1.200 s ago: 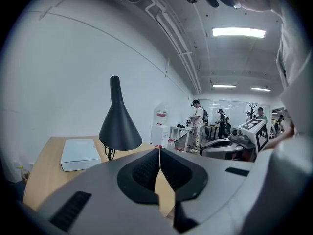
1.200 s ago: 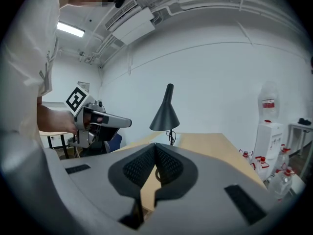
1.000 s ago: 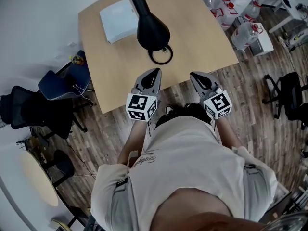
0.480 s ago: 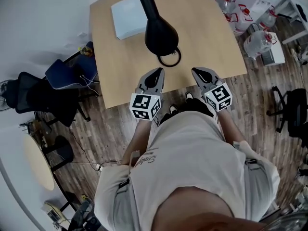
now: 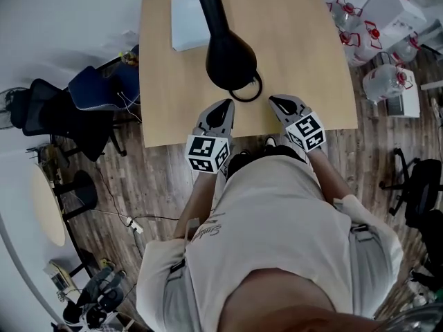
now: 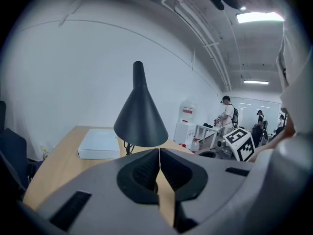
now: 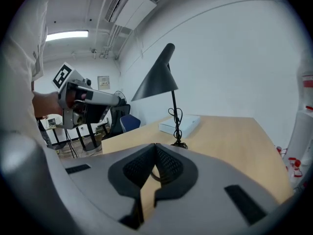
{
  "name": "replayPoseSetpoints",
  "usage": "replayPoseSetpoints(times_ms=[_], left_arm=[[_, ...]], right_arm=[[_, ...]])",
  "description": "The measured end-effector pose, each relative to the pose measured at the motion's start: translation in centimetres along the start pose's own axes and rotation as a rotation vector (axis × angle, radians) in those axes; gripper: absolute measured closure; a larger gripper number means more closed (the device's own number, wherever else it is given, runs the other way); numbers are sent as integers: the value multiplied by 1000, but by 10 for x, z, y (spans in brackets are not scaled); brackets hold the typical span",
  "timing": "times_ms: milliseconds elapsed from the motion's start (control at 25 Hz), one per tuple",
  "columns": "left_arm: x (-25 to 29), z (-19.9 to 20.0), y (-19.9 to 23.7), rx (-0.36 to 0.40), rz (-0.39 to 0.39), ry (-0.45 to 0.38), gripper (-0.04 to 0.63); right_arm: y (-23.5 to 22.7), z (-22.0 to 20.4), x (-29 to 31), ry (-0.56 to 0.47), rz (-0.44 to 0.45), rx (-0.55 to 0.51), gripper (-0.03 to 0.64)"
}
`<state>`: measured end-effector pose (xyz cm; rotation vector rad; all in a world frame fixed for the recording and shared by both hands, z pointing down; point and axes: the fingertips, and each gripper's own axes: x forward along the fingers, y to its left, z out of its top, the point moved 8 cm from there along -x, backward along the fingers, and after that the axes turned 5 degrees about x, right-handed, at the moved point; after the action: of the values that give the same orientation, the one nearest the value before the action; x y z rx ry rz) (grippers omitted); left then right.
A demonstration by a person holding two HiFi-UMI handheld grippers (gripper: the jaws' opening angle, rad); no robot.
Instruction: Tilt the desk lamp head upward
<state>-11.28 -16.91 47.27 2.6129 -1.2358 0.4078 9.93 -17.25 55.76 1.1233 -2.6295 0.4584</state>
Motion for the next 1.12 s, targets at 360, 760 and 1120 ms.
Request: replayPoseSetpoints(times_ms=[360,760,1120], left_arm=[[16,-15,-4,-72,97,37,578],[35,-22,2,-113,107,96,578],[51,-25,8,-124,83,129,578]], right_arm=[[-35,-44,52,154,84,-56,621],[-48,-91,109,340,151,-68,621],[-57,-105,135,422,155,-71,621]])
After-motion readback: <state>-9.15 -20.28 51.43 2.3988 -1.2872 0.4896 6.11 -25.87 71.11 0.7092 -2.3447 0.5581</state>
